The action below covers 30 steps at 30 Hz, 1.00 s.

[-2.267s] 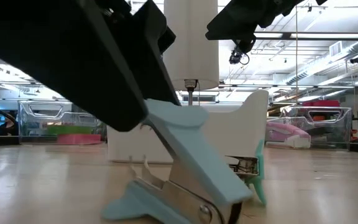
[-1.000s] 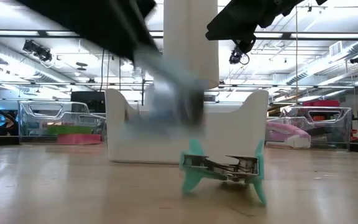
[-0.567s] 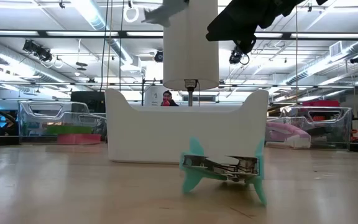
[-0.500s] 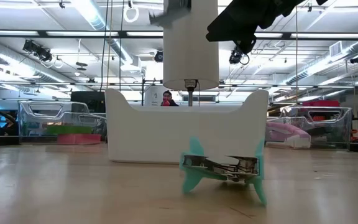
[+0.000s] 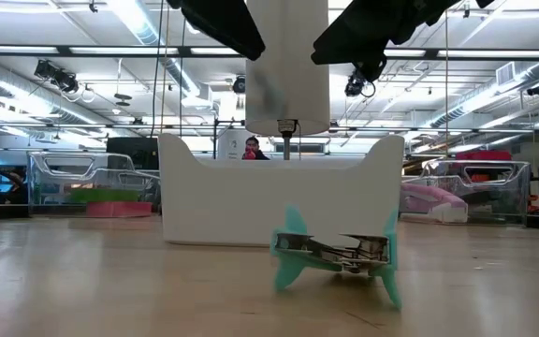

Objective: Pick and place Stapler, Stapler remover, tape
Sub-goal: Put the bottom blue stapler remover into the white bin, then put the blue stapler remover into the white bin

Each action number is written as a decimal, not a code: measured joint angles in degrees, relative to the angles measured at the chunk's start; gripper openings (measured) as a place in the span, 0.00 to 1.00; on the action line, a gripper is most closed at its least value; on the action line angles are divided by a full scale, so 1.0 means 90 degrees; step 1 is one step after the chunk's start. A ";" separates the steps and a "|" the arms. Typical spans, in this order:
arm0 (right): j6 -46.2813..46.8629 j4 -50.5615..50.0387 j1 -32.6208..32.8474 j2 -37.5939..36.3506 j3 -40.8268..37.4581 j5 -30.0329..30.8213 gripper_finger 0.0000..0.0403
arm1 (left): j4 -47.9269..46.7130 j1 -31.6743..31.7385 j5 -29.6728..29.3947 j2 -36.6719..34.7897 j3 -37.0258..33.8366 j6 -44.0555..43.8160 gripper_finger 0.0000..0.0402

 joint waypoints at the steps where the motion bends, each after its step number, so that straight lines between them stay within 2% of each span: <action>1: -0.0014 -0.0001 0.0000 0.0000 0.0000 0.0000 0.20 | 0.0003 0.0013 0.0166 0.0000 0.0000 -0.0044 0.56; 4: -0.0016 -0.0001 0.0000 0.0000 0.0000 0.0000 0.20 | 0.0004 0.0030 0.0326 0.0002 0.0000 -0.0079 0.66; 7: -0.0017 -0.0001 0.0000 0.0000 0.0000 0.0000 0.20 | 0.0007 0.0026 0.0317 0.0002 0.0000 -0.0089 0.68; 11: -0.0046 -0.0004 0.0000 0.0000 0.0000 0.0000 0.20 | 0.0097 -0.0011 0.0596 0.0004 0.0000 -0.0165 0.66; 17: -0.0104 -0.0004 0.0000 0.0000 0.0000 0.0000 0.20 | 0.0636 -0.0240 0.1716 0.0035 0.0000 -0.0478 0.61; 30: -0.0090 -0.0001 0.0000 0.0000 0.0000 0.0000 0.20 | 0.1899 -0.1063 0.1738 0.1244 0.0002 -0.1028 0.60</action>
